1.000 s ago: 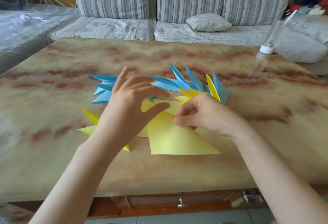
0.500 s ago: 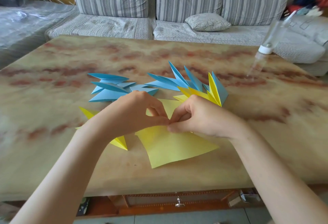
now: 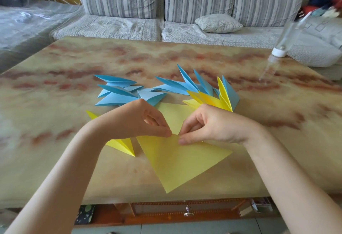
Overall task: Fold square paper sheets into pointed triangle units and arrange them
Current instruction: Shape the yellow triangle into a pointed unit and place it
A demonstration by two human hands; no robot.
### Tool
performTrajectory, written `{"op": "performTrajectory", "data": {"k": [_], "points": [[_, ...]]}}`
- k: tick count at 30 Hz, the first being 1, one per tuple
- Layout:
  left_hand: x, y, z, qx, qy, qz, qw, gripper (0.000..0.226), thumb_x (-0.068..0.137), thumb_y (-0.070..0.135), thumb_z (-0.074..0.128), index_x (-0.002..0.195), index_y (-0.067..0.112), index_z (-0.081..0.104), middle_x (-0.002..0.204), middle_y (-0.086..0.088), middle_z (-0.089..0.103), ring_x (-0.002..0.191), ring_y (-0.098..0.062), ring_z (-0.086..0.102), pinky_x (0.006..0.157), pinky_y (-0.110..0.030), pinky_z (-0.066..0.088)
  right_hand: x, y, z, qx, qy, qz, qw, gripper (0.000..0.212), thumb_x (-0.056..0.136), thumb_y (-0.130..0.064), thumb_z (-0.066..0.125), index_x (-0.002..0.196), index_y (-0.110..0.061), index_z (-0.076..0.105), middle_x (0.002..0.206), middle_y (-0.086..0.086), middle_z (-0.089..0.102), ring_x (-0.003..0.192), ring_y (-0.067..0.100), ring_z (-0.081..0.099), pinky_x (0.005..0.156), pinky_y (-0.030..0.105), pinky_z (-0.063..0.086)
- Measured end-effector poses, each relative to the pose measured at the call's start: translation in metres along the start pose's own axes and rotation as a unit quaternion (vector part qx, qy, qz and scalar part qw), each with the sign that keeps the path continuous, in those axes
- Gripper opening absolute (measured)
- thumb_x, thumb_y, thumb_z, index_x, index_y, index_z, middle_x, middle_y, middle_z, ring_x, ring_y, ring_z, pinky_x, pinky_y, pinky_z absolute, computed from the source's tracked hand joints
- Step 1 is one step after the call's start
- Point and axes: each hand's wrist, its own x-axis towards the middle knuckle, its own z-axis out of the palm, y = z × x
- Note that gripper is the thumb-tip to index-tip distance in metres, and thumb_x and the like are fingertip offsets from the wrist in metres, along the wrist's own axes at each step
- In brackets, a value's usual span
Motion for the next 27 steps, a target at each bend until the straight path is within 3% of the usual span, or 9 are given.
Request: {"op": "performTrajectory", "data": {"k": [10, 15, 20, 24, 27], "points": [[-0.005, -0.01, -0.008, -0.05, 0.002, -0.021, 0.999, 0.013, 0.078, 0.027, 0.076, 0.069, 0.036, 0.074, 0.071, 0.02, 0.071, 0.066, 0.01, 0.063, 0.065, -0.002, 0.043, -0.002, 0.005, -0.002, 0.04, -0.019, 0.0, 0.999, 0.005, 0.081, -0.014, 0.075, 0.079, -0.018, 0.074, 0.068, -0.011, 0.07, 0.065, -0.002, 0.058, 0.069, 0.011, 0.044], [-0.004, -0.018, -0.012, -0.062, 0.012, -0.025, 0.998, 0.015, 0.077, 0.026, 0.076, 0.073, 0.041, 0.074, 0.076, 0.018, 0.073, 0.074, 0.007, 0.066, 0.076, -0.007, 0.048, -0.003, 0.008, -0.003, 0.043, -0.01, 0.005, 0.999, 0.003, 0.08, -0.015, 0.076, 0.08, -0.017, 0.074, 0.069, -0.01, 0.07, 0.065, 0.0, 0.056, 0.072, 0.015, 0.042], [-0.007, -0.031, -0.018, -0.057, 0.019, -0.051, 0.997, 0.007, 0.074, 0.036, 0.074, 0.078, 0.041, 0.075, 0.08, 0.016, 0.074, 0.08, 0.005, 0.067, 0.082, -0.013, 0.047, -0.005, 0.012, -0.005, 0.034, -0.009, 0.012, 0.999, 0.003, 0.08, -0.015, 0.075, 0.083, -0.013, 0.075, 0.068, -0.009, 0.07, 0.065, -0.002, 0.056, 0.069, 0.011, 0.041], [-0.009, -0.035, -0.021, -0.054, 0.017, -0.039, 0.998, 0.014, 0.08, 0.027, 0.071, 0.076, 0.04, 0.075, 0.075, 0.012, 0.074, 0.071, 0.007, 0.063, 0.079, -0.01, 0.045, -0.008, 0.016, -0.007, 0.047, -0.006, 0.016, 0.999, 0.001, 0.081, -0.013, 0.075, 0.082, -0.013, 0.075, 0.068, -0.009, 0.07, 0.065, -0.002, 0.057, 0.07, 0.01, 0.043], [-0.008, -0.037, -0.021, -0.05, 0.022, -0.036, 0.998, 0.009, 0.079, 0.032, 0.07, 0.075, 0.037, 0.076, 0.074, 0.012, 0.074, 0.071, 0.004, 0.061, 0.08, -0.019, 0.045, -0.007, 0.018, -0.006, 0.046, -0.005, 0.02, 0.999, 0.001, 0.08, -0.014, 0.075, 0.081, -0.014, 0.075, 0.069, -0.007, 0.07, 0.067, 0.001, 0.057, 0.07, 0.013, 0.043]]}}
